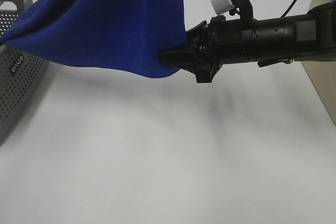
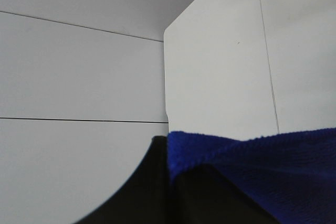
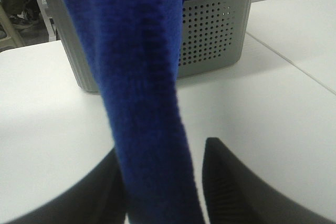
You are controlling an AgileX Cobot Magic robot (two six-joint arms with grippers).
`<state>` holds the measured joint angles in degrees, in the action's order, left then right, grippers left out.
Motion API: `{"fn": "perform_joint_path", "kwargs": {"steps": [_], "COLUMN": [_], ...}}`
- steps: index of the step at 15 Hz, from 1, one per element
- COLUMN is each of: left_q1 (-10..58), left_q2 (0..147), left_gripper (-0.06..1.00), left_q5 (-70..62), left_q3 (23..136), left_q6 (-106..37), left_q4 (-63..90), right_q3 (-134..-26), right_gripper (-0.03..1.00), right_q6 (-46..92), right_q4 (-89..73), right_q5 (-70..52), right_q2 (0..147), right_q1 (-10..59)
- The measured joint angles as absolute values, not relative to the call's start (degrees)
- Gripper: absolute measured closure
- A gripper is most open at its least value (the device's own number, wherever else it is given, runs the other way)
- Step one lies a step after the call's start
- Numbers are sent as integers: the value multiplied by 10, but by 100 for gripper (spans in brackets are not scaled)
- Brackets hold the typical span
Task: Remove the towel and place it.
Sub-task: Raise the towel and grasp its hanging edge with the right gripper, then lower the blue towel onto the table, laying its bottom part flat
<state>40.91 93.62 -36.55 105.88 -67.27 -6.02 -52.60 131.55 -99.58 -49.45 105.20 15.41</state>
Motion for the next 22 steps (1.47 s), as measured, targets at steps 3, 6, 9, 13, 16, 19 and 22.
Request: {"fn": "perform_joint_path", "kwargs": {"steps": [3, 6, 9, 13, 16, 19, 22], "left_q1": [409, 409, 409, 409, 409, 409, 409], "left_q2": [936, 940, 943, 943, 943, 943, 942], "left_gripper": [94, 94, 94, 94, 94, 94, 94], "left_q5": [-366, -366, -366, -348, -278, -192, -143], "left_q3": [1059, 1059, 1059, 1059, 1059, 1059, 1059], "left_q6": [-673, -673, -634, -509, -498, -489, -486], "left_q4": [-60, -60, -57, -56, -51, -31, -30], "right_q3": [-526, -526, -526, -553, -621, -727, -857], "right_gripper": [90, 95, 95, 95, 95, 95, 95], "right_q6": [1286, 1168, 1046, 745, 553, 374, 289], "right_q4": [-996, -995, -932, -659, -450, -234, -102], "right_q5": [-494, -494, -465, -409, -414, -458, -539], "right_q2": [1055, 1051, 1026, 919, 857, 801, 782], "right_q1": [154, 154, 154, 154, 154, 154, 154]}}
